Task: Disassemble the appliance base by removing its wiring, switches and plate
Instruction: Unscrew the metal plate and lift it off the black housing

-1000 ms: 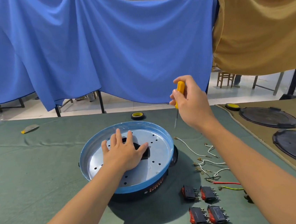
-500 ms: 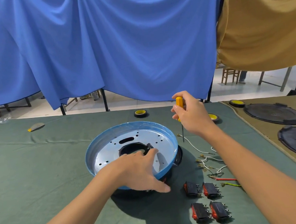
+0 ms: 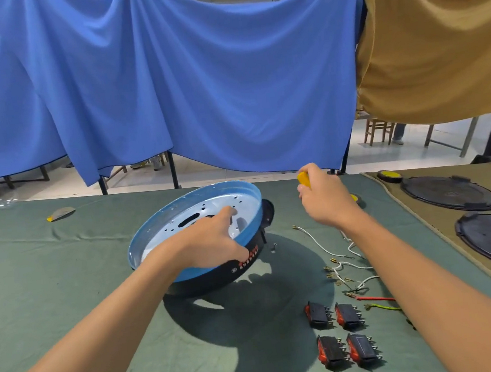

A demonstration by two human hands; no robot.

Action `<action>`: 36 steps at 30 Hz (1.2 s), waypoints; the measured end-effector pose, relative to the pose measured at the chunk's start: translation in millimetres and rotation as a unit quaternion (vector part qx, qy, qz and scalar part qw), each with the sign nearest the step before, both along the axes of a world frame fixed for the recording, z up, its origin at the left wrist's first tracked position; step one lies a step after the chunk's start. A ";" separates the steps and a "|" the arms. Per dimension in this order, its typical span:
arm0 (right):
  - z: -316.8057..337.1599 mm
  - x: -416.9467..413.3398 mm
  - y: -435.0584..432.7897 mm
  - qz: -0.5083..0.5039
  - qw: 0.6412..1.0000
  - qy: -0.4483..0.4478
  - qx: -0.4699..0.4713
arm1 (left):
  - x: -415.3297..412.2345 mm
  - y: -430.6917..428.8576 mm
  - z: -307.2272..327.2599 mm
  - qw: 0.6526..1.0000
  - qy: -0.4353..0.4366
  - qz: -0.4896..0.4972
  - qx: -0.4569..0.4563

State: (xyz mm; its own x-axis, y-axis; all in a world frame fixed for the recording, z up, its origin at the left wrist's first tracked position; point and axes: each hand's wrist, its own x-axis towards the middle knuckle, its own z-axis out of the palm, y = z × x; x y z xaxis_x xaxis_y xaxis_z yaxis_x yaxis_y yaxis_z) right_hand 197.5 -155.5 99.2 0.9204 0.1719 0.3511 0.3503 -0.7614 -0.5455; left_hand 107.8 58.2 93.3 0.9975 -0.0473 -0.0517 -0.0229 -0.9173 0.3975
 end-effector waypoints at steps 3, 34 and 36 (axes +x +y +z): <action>-8.5 0.8 2.3 0.022 0.992 0.060 -0.109 | 7.0 5.3 5.1 1.000 -0.004 0.018 0.001; -46.4 62.7 -65.7 -0.117 0.984 0.077 -0.113 | 44.3 -56.7 -33.6 0.996 -0.005 -0.025 0.085; -53.7 67.4 -71.1 -0.116 0.984 0.086 -0.102 | 44.1 -58.7 -37.9 0.996 -0.007 -0.019 0.092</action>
